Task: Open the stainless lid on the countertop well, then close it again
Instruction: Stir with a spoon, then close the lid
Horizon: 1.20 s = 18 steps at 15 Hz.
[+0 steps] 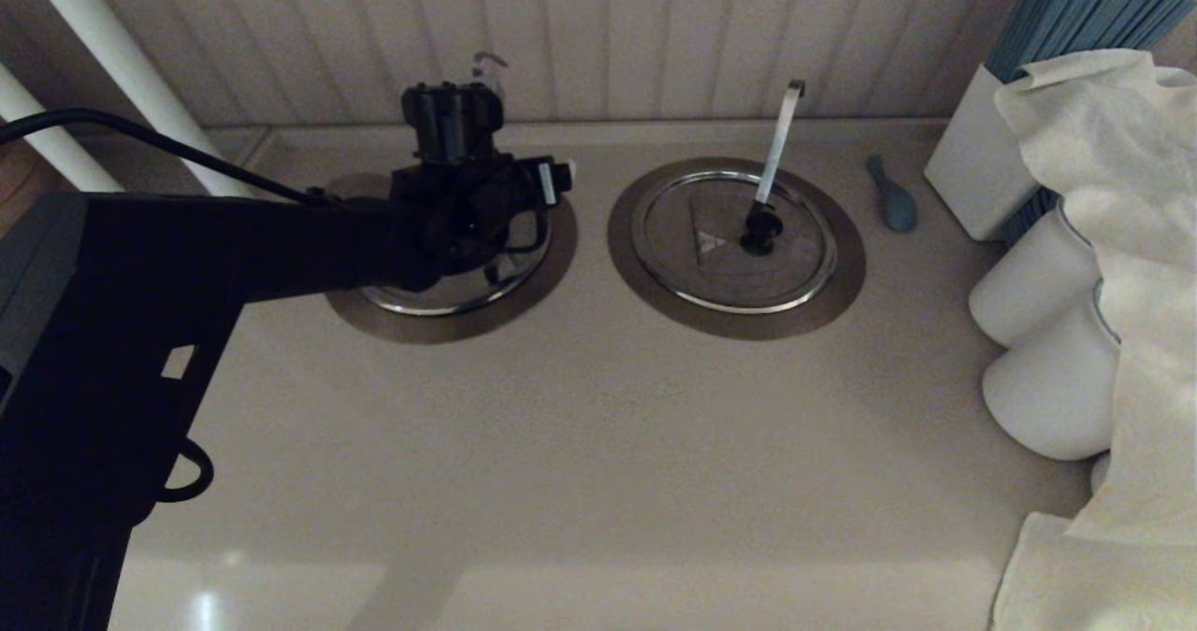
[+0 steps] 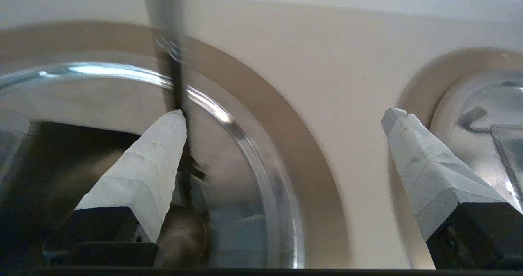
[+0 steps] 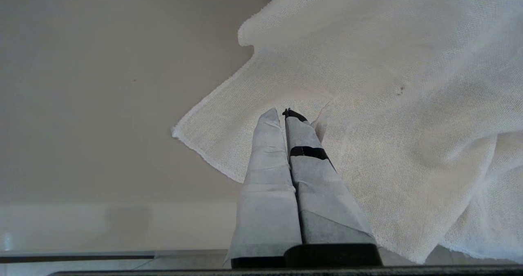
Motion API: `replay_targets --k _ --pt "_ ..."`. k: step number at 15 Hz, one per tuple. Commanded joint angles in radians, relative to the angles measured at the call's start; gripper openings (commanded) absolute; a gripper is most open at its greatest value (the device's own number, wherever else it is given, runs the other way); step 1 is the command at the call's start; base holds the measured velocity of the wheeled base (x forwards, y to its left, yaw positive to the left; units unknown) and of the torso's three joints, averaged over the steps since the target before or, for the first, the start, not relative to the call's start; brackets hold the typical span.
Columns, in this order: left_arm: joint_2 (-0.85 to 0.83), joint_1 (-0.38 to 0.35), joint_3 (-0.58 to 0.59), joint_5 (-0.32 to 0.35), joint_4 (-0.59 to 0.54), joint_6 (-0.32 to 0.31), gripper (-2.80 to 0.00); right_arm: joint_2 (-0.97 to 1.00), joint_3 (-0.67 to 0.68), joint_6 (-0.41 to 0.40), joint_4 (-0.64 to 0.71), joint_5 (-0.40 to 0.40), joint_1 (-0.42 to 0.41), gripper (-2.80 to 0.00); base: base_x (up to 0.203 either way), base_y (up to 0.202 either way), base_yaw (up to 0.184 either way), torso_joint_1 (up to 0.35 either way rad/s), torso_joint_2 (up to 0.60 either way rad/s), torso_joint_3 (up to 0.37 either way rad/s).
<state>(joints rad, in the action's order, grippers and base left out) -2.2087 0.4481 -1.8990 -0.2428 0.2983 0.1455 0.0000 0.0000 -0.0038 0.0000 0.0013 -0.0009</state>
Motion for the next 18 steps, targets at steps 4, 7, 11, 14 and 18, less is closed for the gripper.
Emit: replay_targets --k 4,7,11,14,18 --pt "0.013 0.017 0.009 -0.003 0.002 0.0 0.0 0.0 0.0 -0.001 0.0 0.0 0.001 -2.8 0.0 0.0 0.0 0.0 0.0 0.0" --pt "0.032 0.013 0.009 -0.011 -0.005 -0.002 0.0 0.0 0.0 -0.001 0.0 0.0 0.001 -2.8 0.0 0.0 0.0 0.0 0.0 0.0" --pt "0.136 0.013 0.077 -0.012 -0.025 -0.002 0.0 0.0 0.0 -0.001 0.001 0.0 0.0 -2.8 0.0 0.0 0.0 0.0 0.0 0.0" --pt "0.158 -0.005 0.075 -0.01 -0.03 -0.003 0.0 0.0 0.0 -0.001 0.001 0.0 -0.001 -2.8 0.0 0.0 0.0 0.0 0.0 0.0" --pt "0.204 -0.151 0.015 -0.004 -0.084 -0.002 0.0 0.0 0.0 -0.001 0.0 0.0 -0.001 -2.8 0.0 0.0 0.0 0.0 0.0 0.0"
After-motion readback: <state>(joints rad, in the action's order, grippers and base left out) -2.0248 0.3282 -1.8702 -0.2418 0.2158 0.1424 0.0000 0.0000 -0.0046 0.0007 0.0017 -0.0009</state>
